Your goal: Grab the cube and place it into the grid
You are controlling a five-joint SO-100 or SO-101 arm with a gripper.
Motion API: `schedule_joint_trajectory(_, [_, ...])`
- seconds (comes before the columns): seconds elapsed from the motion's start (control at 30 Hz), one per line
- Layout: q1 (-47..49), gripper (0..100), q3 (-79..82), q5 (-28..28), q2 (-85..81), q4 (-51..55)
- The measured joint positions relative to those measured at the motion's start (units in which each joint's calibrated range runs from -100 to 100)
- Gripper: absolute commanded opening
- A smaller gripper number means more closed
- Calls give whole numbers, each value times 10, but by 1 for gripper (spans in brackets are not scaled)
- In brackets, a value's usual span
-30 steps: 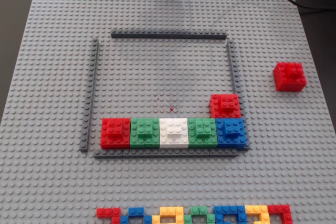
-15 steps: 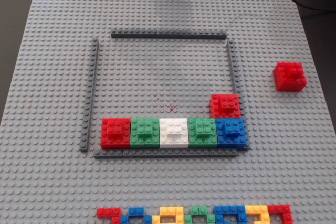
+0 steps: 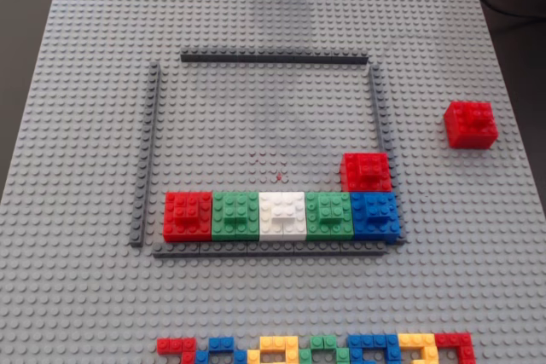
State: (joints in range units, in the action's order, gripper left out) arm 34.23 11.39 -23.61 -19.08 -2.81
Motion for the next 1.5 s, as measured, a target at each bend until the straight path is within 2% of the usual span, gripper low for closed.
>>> schedule_joint_trajectory(0.4, [-1, 4, -172, -1, 212, 8])
schedule_joint_trajectory(0.67, [-11, 23, -210, -4, 289, 1])
schedule_joint_trajectory(1.03, [-12, 23, -229, -5, 365, -11])
schedule_joint_trajectory(1.5, [-18, 23, -229, -13, 385, -23])
